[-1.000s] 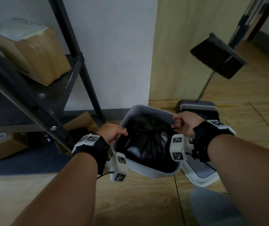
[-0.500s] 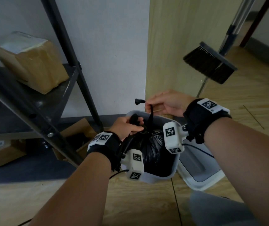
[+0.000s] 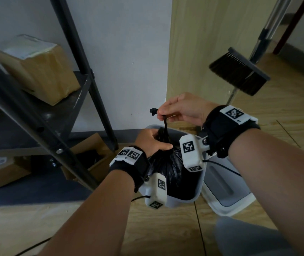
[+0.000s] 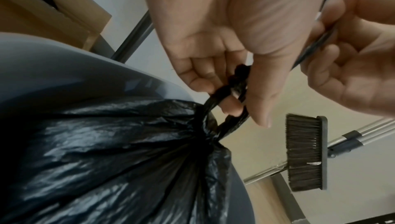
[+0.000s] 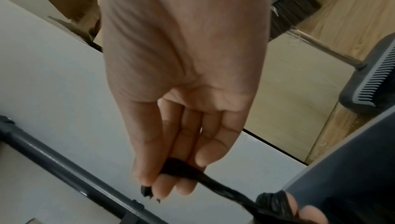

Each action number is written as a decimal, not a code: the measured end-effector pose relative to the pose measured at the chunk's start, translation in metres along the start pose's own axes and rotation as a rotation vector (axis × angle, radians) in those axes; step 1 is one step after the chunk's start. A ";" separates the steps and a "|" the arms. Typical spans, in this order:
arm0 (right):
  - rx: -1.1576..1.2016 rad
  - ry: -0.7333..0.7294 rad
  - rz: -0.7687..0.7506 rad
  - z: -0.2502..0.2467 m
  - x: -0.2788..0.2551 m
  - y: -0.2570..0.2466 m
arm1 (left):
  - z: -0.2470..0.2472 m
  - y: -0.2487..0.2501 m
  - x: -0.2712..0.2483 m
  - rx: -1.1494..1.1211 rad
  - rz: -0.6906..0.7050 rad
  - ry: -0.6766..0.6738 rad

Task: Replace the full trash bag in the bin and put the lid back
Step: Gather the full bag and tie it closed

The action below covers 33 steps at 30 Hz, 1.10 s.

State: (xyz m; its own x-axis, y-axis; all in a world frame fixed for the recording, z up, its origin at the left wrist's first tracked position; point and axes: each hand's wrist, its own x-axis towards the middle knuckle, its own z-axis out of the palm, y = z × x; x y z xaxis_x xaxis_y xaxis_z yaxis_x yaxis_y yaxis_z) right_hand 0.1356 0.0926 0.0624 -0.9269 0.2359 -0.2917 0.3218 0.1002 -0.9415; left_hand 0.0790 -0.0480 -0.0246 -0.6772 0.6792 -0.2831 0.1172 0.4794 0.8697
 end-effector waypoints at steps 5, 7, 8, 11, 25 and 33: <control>0.043 -0.016 -0.006 0.000 0.000 -0.003 | -0.002 -0.008 0.001 -0.116 -0.064 0.000; 0.045 -0.027 -0.007 0.000 -0.002 -0.004 | -0.001 -0.012 0.000 -0.249 -0.096 -0.014; 0.045 -0.036 -0.006 -0.001 -0.002 -0.004 | 0.000 -0.012 0.000 -0.272 -0.085 -0.007; 0.036 -0.066 -0.006 -0.001 -0.004 -0.006 | 0.000 -0.011 0.001 -0.148 -0.003 0.066; 0.120 -0.065 -0.023 0.000 -0.003 -0.009 | -0.009 0.007 -0.001 0.010 0.087 0.019; -0.015 0.157 0.040 0.000 0.001 0.016 | -0.011 -0.003 -0.002 -0.143 0.042 0.042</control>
State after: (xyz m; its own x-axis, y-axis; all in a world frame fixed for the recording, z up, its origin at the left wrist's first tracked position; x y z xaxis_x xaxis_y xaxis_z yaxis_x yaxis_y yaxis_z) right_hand 0.1396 0.0948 0.0469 -0.8722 0.3880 -0.2978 0.3618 0.1020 -0.9267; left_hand 0.0719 -0.0575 -0.0222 -0.7041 0.6717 -0.2302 0.0436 0.3645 0.9302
